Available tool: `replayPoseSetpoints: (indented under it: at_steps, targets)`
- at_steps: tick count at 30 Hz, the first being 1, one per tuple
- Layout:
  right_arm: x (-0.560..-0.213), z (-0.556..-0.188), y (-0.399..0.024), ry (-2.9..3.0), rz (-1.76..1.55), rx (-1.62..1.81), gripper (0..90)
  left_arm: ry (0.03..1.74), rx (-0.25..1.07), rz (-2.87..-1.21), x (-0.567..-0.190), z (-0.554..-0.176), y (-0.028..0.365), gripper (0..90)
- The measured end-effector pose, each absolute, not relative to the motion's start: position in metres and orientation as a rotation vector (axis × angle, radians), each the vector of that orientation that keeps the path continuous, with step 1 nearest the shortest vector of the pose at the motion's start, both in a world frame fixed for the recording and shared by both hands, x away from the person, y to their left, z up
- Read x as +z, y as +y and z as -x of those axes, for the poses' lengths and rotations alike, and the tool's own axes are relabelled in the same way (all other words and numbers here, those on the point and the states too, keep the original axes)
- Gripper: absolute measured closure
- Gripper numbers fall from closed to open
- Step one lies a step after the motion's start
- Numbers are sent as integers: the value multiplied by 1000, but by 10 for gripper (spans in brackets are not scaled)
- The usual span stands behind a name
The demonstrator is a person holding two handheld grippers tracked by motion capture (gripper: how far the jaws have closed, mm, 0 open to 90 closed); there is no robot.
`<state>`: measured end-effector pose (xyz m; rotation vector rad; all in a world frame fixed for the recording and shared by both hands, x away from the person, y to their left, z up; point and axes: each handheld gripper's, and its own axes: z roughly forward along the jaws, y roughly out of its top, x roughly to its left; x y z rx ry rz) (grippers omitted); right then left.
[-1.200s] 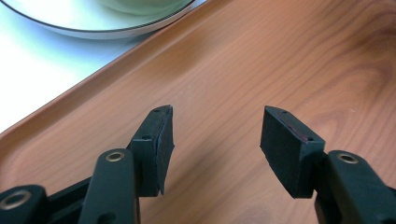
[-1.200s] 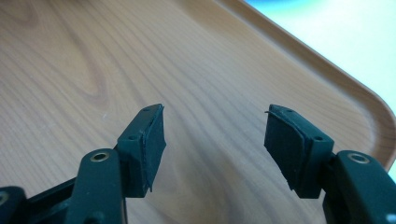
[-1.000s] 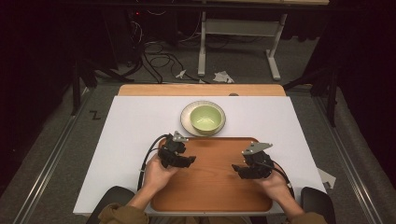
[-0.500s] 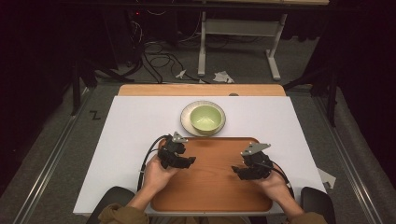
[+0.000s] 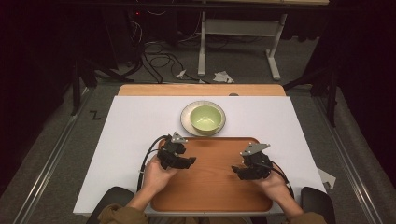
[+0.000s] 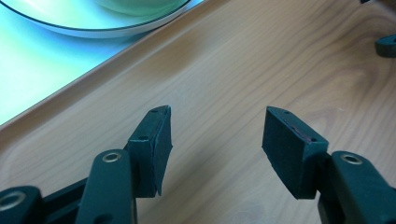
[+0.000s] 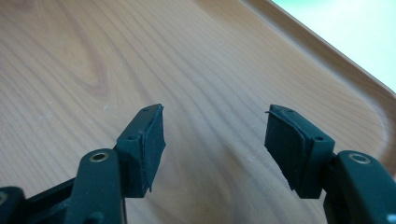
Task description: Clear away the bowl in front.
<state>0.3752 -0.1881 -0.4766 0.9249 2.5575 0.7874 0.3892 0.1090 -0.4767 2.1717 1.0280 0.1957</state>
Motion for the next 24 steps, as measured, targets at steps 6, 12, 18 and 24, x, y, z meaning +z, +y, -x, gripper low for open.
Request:
replayPoseSetpoints:
  at_steps: [6,12,18,24]
  targets:
    - [-478,-376,-187,2563,-919,773,380,1018,163,-2153,-471,-389,105,423]
    - [-478,-376,-188,2562,-921,767,379,1018,154,-2127,-458,-390,102,418]
    - [-478,-377,-189,2563,-912,779,379,1006,127,-2150,-448,-397,97,415]
    - [-478,-376,-187,2568,-918,767,379,993,137,-2123,-431,-405,93,414]
